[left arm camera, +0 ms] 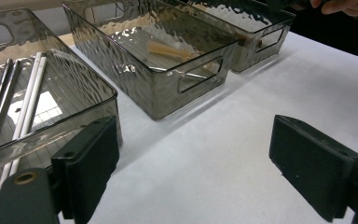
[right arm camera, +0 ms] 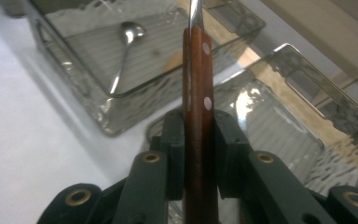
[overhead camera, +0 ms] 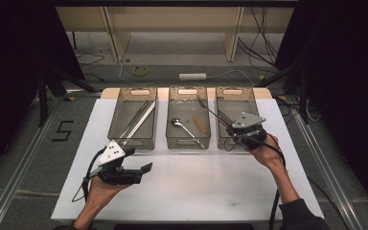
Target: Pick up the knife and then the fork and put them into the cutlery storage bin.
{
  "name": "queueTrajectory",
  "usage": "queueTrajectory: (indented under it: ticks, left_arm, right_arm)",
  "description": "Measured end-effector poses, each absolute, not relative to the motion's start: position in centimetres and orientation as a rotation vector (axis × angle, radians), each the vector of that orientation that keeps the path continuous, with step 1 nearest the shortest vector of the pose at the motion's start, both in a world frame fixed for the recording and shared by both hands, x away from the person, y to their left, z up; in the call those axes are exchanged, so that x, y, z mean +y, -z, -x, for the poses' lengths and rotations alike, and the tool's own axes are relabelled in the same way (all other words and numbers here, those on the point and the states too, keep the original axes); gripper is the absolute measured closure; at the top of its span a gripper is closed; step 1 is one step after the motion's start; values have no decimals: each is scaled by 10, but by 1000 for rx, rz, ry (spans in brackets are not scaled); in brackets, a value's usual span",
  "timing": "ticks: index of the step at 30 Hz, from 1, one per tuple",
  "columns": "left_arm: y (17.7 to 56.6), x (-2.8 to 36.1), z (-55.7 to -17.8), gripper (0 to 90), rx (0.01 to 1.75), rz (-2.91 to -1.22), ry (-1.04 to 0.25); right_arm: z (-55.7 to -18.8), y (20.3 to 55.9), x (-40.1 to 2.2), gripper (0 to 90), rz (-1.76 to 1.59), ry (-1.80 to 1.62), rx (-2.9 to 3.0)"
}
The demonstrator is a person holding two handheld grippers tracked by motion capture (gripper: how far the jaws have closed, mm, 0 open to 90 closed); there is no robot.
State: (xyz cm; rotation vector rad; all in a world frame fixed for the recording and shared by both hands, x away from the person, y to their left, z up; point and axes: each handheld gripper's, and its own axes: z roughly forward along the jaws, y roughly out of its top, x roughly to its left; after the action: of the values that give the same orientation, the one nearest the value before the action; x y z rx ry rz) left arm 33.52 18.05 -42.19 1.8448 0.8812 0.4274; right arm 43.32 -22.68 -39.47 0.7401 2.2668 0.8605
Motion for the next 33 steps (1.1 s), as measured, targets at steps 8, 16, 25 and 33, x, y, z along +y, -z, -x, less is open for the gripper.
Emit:
queueTrajectory:
  ticks: [8, 16, 25, 33]
  left_arm:
    - [422, 181, -335, 153, 880, -1840, -434]
    - [421, 183, -335, 153, 888, -1825, -433]
    - [422, 183, -336, 153, 889, -1822, -430]
    - [422, 182, -335, 153, 887, -1822, -431]
  right_arm:
    - [-446, 396, -239, 768, -847, -849, 2234]
    - [-453, 398, -247, 768, -896, -845, 2221]
    - [-460, 399, -251, 768, -943, -836, 2208]
    - [-469, 404, -255, 768, -1014, -815, 2200]
